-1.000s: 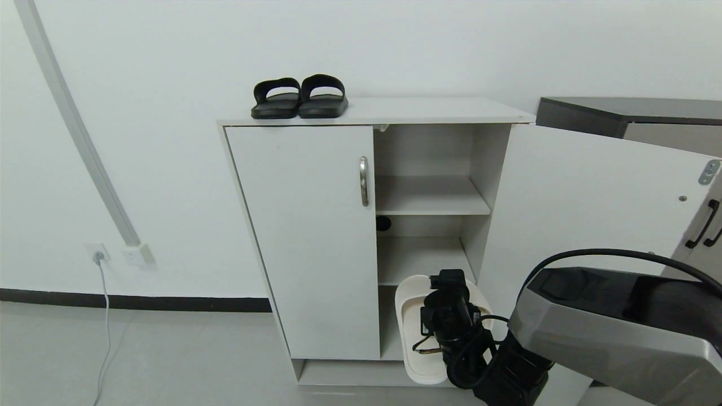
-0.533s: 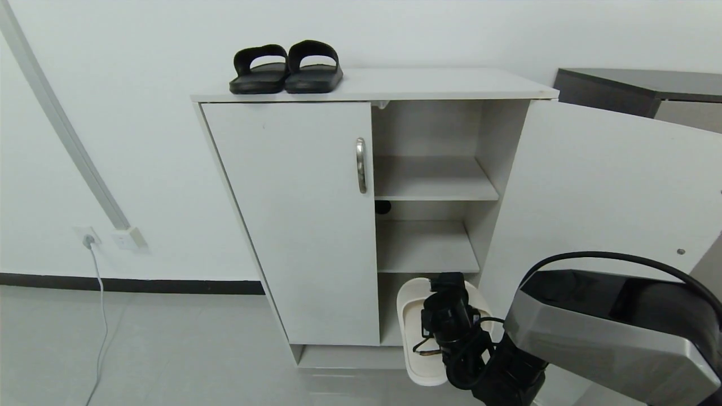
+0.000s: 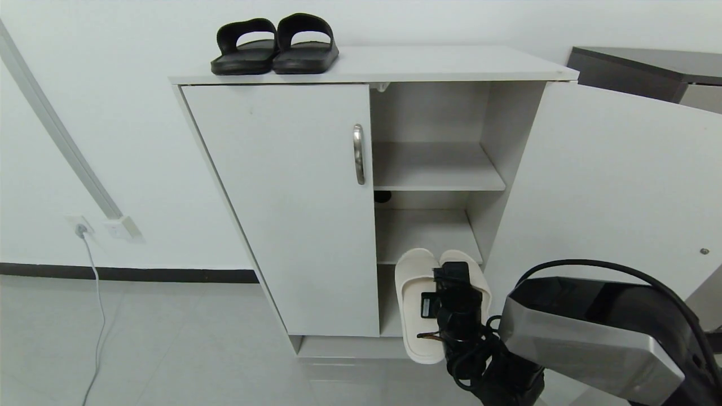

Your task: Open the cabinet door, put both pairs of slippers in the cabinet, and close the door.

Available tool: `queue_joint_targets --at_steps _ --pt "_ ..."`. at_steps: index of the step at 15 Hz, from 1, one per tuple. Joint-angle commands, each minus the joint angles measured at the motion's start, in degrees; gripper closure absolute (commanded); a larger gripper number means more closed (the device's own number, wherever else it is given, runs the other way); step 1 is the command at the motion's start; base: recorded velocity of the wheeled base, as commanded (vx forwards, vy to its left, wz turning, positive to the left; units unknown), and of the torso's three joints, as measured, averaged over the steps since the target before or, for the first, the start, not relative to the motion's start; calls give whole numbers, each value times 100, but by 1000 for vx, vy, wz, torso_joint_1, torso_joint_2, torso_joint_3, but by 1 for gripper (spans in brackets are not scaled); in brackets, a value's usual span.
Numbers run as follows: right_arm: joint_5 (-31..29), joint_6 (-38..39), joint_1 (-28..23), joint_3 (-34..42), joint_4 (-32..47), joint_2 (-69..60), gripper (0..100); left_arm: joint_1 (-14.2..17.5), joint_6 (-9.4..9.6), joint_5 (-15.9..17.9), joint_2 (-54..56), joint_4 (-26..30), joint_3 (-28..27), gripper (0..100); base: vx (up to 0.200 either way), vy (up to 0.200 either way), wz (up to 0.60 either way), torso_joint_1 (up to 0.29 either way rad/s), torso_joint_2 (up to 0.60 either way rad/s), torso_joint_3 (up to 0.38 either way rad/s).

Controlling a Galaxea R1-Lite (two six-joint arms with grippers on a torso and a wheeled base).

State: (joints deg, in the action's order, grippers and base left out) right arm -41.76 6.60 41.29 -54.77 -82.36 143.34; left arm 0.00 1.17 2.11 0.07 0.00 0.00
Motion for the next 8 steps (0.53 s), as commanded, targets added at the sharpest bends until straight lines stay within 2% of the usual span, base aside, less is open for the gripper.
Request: queue_joint_targets --at_steps 1,8 --pt "19 -35 -42 28 -26 221 100 0 -3 0 -7 0 0 100 0 0 0 0 0 0" --pt "19 -18 -51 28 -35 265 100 0 -12 -9 -7 0 0 100 0 0 0 0 0 0"
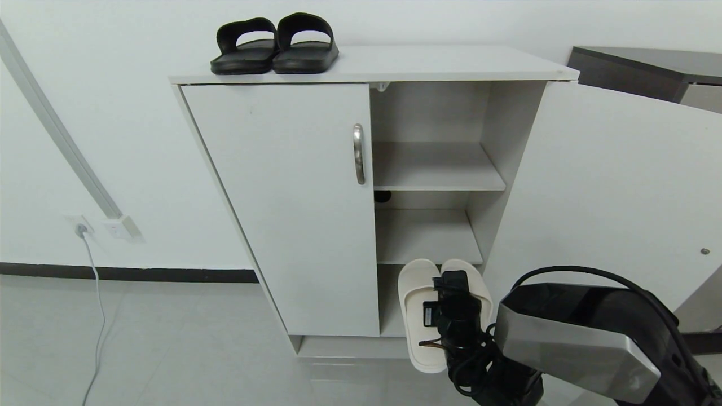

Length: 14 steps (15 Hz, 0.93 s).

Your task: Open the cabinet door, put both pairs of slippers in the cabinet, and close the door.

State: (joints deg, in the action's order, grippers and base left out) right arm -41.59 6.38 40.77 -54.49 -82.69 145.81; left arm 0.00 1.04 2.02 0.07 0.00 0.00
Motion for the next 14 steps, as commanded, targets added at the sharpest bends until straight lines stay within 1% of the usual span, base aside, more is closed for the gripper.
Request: queue_joint_targets --at_steps 1,3,6,14 --pt "2 4 2 0 -2 17 100 0 2 0 -7 0 0 100 0 0 0 0 0 0" --pt "2 4 2 0 -10 53 100 -9 2 0 -7 0 0 100 0 0 0 0 0 0" --pt "2 4 -7 0 -10 53 100 0 -25 0 -7 0 -9 100 200 0 0 2 4 -1" --pt "20 4 -25 -35 -28 61 100 0 -25 0 -7 0 -9 100 200 0 0 5 2 4"
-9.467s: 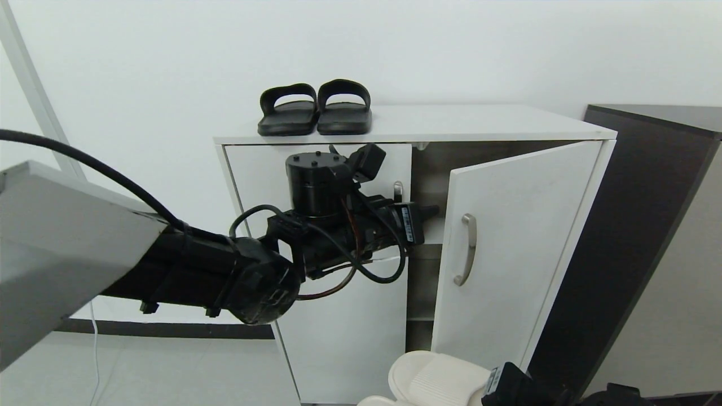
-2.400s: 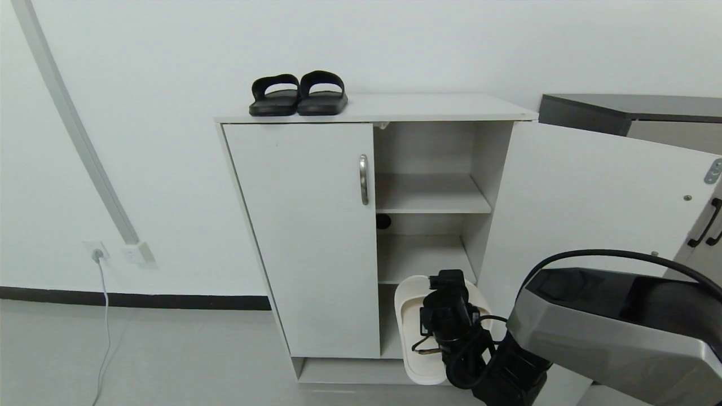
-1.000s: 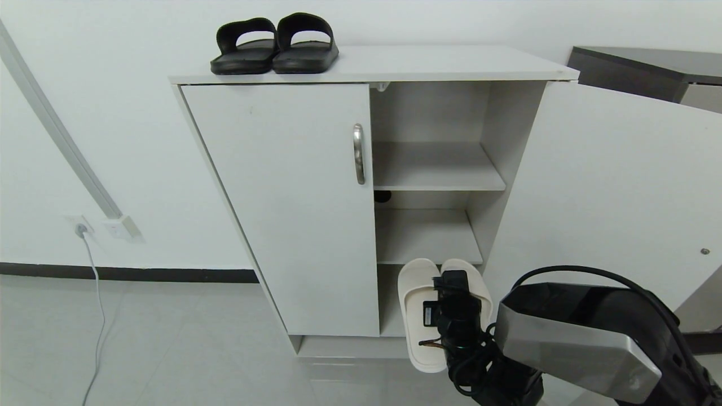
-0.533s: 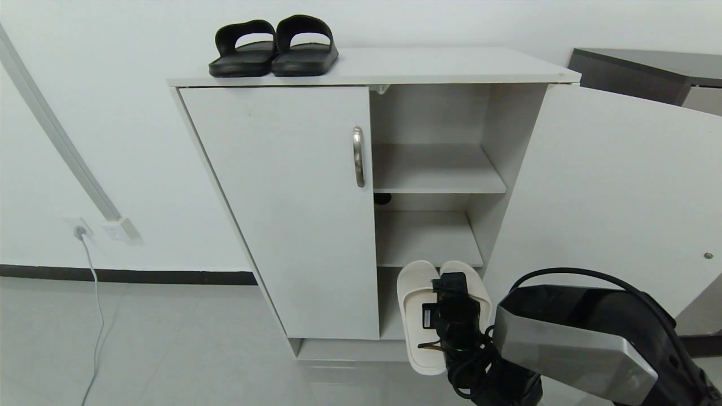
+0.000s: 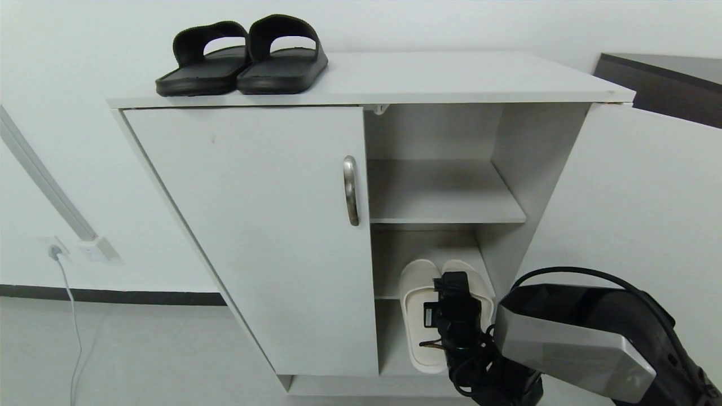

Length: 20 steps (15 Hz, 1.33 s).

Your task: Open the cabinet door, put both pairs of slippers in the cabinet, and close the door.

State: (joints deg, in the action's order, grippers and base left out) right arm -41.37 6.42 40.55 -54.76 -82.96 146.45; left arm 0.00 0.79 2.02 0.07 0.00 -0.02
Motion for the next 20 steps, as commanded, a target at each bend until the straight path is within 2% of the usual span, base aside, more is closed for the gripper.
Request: queue_joint_targets --at_steps 1,4,15,20 --pt "59 -1 -29 -44 8 -2 100 0 9 0 -7 0 2 100 200 0 0 2 7 7" --pt "411 -1 -135 -202 113 -11 100 0 0 0 -7 0 2 100 0 0 0 0 0 0" --pt "446 43 -583 -2170 1959 288 100 0 0 -9 -7 0 -6 100 0 0 0 0 0 0" --pt "754 34 -741 -2900 2592 420 100 0 0 -9 -7 0 2 100 0 0 0 0 0 0"
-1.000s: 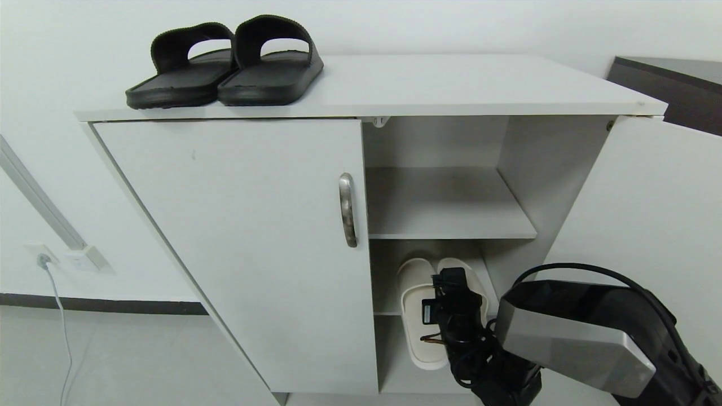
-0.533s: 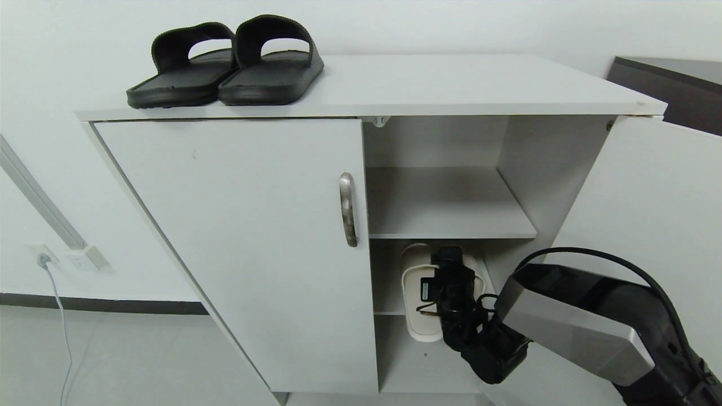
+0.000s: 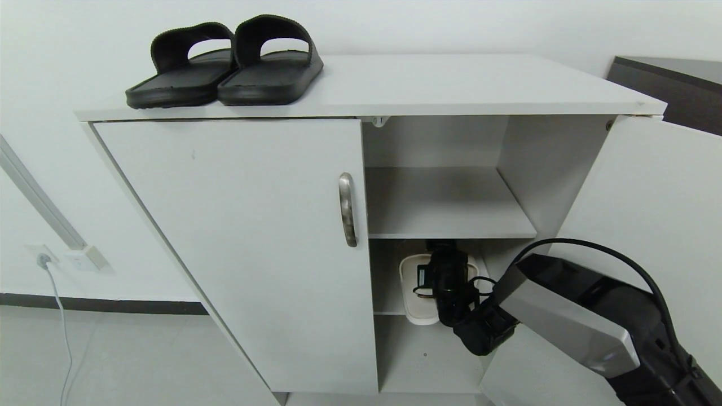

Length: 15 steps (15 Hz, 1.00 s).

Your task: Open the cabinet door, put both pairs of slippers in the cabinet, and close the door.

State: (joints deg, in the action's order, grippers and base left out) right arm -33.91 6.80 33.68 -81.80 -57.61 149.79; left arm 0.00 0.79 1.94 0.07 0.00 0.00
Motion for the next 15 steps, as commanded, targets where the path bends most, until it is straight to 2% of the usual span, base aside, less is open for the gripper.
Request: queue_joint_targets --at_steps 1,7,14,15 --pt "25 -3 -81 -337 154 112 100 0 0 0 -7 0 0 100 0 0 0 0 0 0" --pt "25 -12 -213 -917 488 490 100 0 0 0 -7 0 0 100 0 0 0 0 0 0" --pt "16 -30 -257 -1093 505 666 100 -9 9 0 -7 0 0 100 0 0 0 0 0 0" --pt "16 -30 -257 -1093 505 666 0 0 9 0 -7 0 0 100 0 0 0 0 0 0"
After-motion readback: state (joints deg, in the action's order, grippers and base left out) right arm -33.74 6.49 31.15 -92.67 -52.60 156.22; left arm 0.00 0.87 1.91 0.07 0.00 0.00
